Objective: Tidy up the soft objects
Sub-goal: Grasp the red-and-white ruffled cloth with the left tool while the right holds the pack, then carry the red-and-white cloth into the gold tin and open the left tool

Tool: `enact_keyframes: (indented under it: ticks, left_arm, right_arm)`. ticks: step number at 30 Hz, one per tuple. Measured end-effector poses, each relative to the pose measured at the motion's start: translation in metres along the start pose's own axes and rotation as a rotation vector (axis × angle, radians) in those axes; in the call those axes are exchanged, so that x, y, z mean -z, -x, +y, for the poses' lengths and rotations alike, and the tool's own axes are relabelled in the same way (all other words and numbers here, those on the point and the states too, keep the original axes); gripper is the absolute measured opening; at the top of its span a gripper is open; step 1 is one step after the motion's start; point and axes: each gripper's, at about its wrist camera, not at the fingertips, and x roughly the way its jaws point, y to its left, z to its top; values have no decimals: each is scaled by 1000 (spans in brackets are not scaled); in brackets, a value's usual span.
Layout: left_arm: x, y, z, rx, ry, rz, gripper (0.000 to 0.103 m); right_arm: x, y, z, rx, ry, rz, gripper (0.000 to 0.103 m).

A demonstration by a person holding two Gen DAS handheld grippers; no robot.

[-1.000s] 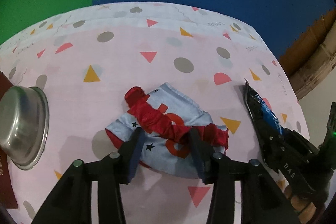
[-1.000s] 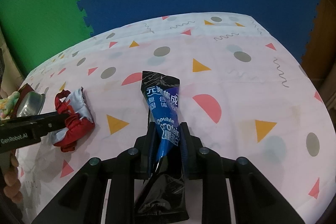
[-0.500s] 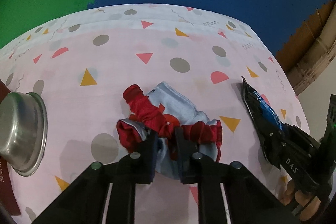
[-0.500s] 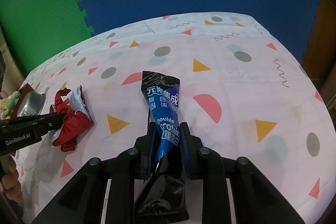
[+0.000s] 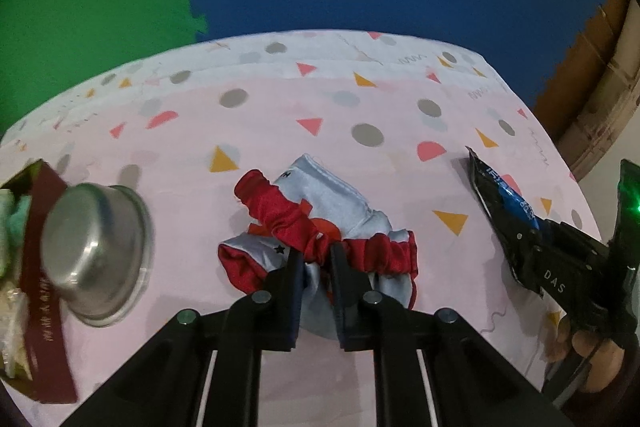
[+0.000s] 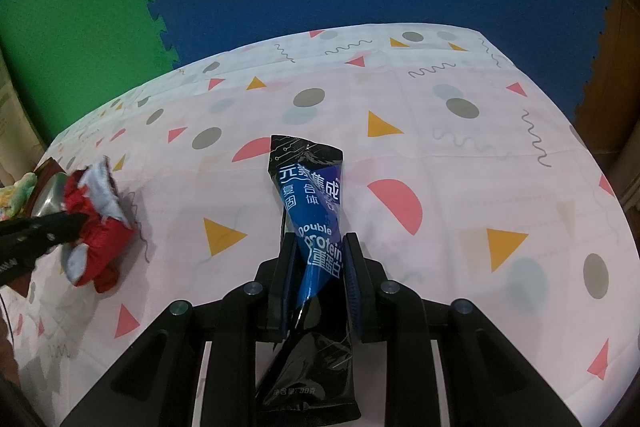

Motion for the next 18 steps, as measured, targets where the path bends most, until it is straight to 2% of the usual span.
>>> enact_keyframes:
  ticks: [18]
  left_arm:
    - [2, 88, 59, -102, 30, -98, 13]
  right_arm:
    - [-1, 0, 0, 3, 2, 1, 22]
